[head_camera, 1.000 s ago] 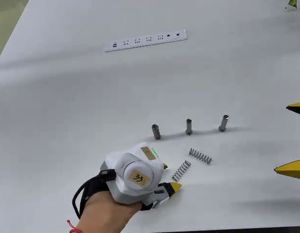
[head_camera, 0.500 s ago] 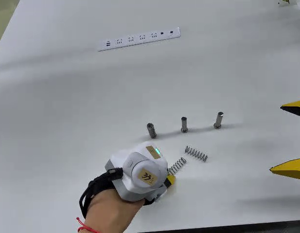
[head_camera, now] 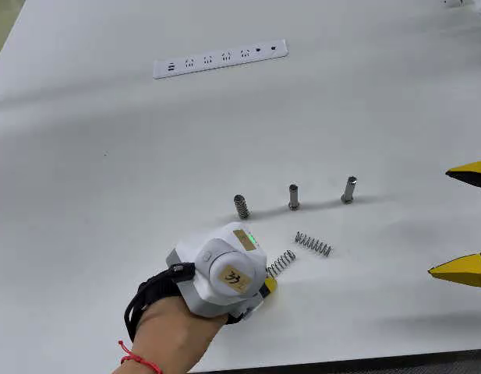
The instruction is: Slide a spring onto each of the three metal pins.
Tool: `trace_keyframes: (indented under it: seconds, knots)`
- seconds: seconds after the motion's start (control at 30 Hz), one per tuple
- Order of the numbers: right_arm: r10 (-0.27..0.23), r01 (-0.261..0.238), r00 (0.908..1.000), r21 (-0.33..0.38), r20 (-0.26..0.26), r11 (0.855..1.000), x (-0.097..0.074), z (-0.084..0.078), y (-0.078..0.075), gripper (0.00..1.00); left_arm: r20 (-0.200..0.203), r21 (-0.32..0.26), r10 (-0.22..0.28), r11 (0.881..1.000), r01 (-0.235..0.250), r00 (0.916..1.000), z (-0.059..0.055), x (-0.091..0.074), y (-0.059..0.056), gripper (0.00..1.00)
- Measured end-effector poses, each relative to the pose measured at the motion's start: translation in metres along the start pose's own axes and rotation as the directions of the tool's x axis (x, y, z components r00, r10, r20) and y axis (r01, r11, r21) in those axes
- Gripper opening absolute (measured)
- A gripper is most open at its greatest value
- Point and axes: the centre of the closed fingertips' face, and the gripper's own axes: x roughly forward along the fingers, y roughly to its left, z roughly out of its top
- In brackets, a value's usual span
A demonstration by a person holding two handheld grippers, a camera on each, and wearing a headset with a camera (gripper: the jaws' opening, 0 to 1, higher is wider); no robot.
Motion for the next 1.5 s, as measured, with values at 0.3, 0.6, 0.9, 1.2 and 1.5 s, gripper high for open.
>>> trace_keyframes:
  seconds: [0.3,0.6,0.9,1.2,1.5]
  knots:
    - [0.009,-0.009,1.0,0.001,-0.002,1.0,0.005,0.001,0.004,0.83,0.025,-0.021,-0.009,1.0,0.01,0.9997,0.001,-0.006,0.002,0.1]
    - [0.012,-0.012,0.9999,-0.006,-0.003,1.0,0.007,0.003,0.006,0.82,0.039,-0.053,-0.026,0.998,0.028,0.9989,-0.001,-0.008,-0.002,0.1]
    - [0.015,-0.015,0.9999,-0.004,-0.008,1.0,0.01,0.003,0.007,0.81,0.072,-0.122,-0.043,0.991,0.052,0.9965,-0.002,-0.014,0.0,0.1]
    - [0.046,-0.046,0.9988,0.024,-0.016,0.999,0.017,0.005,0.017,0.75,0.119,-0.165,-0.054,0.984,0.073,0.9915,0.002,-0.022,-0.002,0.1]
    - [0.07,-0.071,0.9973,0.054,0.023,0.996,0.018,0.028,0.025,0.71,0.233,-0.168,-0.065,0.98,0.106,0.9702,0.028,-0.045,-0.005,0.1]
